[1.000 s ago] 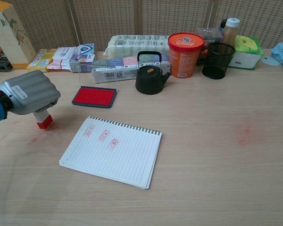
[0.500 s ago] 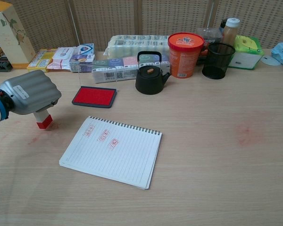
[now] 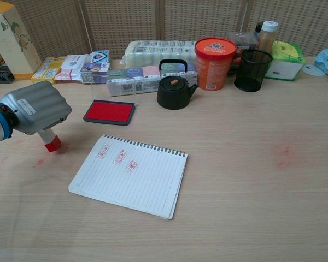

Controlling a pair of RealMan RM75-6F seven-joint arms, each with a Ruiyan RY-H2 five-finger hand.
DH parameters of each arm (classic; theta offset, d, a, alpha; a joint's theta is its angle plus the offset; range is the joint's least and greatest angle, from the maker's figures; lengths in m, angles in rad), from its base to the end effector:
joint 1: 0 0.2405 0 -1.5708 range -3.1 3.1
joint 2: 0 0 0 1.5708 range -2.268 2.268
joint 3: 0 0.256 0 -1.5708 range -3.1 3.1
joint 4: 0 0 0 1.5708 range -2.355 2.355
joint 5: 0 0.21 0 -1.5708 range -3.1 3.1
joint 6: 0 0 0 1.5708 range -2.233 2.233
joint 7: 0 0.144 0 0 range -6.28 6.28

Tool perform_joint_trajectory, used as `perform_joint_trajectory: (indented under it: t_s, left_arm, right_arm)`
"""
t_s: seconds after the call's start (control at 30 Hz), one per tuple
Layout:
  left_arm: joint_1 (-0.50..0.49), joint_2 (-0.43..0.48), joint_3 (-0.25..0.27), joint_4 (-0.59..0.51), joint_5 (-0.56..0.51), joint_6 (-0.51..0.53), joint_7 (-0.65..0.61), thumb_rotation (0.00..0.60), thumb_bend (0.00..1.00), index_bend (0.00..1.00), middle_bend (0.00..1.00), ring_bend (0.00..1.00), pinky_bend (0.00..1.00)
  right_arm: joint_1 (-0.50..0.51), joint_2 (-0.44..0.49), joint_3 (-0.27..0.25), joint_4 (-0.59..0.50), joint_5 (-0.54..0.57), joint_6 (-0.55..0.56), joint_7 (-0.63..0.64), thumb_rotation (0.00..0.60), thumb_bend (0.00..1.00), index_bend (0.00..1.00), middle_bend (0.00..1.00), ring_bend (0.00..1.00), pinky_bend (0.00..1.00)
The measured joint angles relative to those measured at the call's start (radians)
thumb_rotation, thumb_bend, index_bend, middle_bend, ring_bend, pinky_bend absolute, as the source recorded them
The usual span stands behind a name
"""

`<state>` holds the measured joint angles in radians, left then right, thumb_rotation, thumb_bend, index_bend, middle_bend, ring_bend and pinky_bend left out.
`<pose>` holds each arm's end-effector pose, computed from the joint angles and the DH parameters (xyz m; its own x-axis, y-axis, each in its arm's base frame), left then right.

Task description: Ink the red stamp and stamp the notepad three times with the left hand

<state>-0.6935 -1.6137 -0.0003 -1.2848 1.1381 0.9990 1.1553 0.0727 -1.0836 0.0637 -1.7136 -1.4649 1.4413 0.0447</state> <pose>-0.2176 0.3239 -0.0377 0.9864 -0.0632 0.1517 0.1071 -0.4531 -0.8850 -0.3010 -0.1786 0.1587 0.2863 -0.0407 0.9573 -0.9573 0.0299 0.2876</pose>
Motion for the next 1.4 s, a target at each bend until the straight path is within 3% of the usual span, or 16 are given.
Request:
perform_joint_trajectory:
  t_s: [0.23,0.87,1.2,1.3,1.37,1.4]
  left_arm:
    - [-0.007,-0.002,-0.002,-0.009,-0.028,0.004,0.035,0.6,0.24,0.44,1.0,1.0,1.0]
    - [-0.038,-0.028,0.017,-0.045,-0.102,0.042,0.198,0.6,0.25,0.35,1.0,1.0,1.0]
    - [-0.024,0.09,0.012,-0.194,-0.1,0.111,0.177,0.6,0.22,0.31,1.0,1.0,1.0]
    - [-0.011,0.138,0.008,-0.247,-0.089,0.143,0.143,0.6,0.22,0.26,1.0,1.0,1.0]
    - [0.001,0.172,0.007,-0.28,-0.073,0.159,0.097,0.6,0.2,0.2,0.92,0.98,0.99]
    - [0.009,0.195,0.005,-0.299,-0.061,0.169,0.059,0.6,0.19,0.15,0.8,0.91,0.95]
  right_arm:
    - [-0.001,0.003,0.0,-0.003,0.0,0.001,0.001,0.6,0.08,0.0,0.0,0.0,0.0]
    - [-0.002,0.009,-0.002,-0.005,0.001,-0.001,0.007,0.6,0.08,0.0,0.0,0.0,0.0]
    - [0.002,0.005,-0.007,-0.006,-0.002,-0.011,-0.004,0.6,0.08,0.0,0.0,0.0,0.0]
    - [0.001,0.005,-0.009,-0.012,-0.008,-0.008,-0.008,0.6,0.08,0.0,0.0,0.0,0.0]
    - [0.0,0.006,-0.01,-0.014,-0.012,-0.004,-0.01,0.6,0.08,0.0,0.0,0.0,0.0]
    - [-0.001,0.006,-0.011,-0.015,-0.014,-0.001,-0.011,0.6,0.08,0.0,0.0,0.0,0.0]
